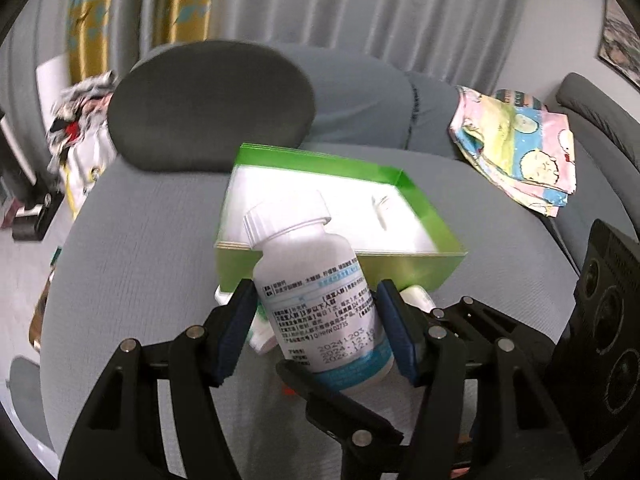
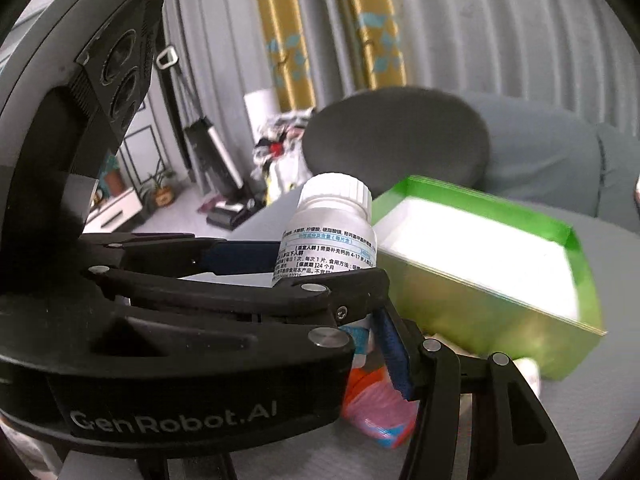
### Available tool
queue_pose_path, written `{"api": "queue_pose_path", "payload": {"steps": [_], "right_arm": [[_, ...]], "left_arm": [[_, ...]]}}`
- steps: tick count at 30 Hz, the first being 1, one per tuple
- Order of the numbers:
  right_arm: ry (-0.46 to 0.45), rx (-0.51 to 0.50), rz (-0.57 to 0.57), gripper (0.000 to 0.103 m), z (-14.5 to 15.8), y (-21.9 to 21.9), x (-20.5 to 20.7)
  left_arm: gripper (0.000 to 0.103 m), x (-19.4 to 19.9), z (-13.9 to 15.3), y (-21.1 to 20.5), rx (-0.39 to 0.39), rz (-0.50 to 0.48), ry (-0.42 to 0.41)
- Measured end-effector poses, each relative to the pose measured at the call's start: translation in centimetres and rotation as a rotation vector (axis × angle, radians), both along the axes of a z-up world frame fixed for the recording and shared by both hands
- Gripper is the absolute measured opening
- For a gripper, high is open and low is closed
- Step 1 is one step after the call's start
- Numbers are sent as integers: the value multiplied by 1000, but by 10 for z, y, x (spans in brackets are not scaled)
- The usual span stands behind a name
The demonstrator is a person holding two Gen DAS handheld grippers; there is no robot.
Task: Organize rigid objects
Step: 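Carry the blue-striped bottle over the green box and release it inside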
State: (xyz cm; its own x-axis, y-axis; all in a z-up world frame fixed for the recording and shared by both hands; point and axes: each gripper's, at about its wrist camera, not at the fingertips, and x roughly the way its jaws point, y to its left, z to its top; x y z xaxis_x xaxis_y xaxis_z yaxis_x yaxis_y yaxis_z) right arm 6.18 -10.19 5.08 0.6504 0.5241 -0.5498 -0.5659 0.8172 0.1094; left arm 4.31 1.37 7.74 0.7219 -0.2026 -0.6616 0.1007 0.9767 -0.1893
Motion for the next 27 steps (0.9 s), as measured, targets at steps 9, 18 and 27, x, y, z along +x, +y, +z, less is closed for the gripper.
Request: {"api": "queue_pose_path", "payload": {"steps": [9, 18, 27], "right_arm": [[-39, 31, -59, 58, 17, -24, 27], [-14, 50, -96, 57, 5, -37, 63], [37, 52, -117, 57, -9, -41, 96]], "left_arm": [[61, 30, 17, -27, 46, -45, -50], [60, 69, 6, -35, 33, -63, -16], [60, 97, -7, -42, 53, -54, 19]]}}
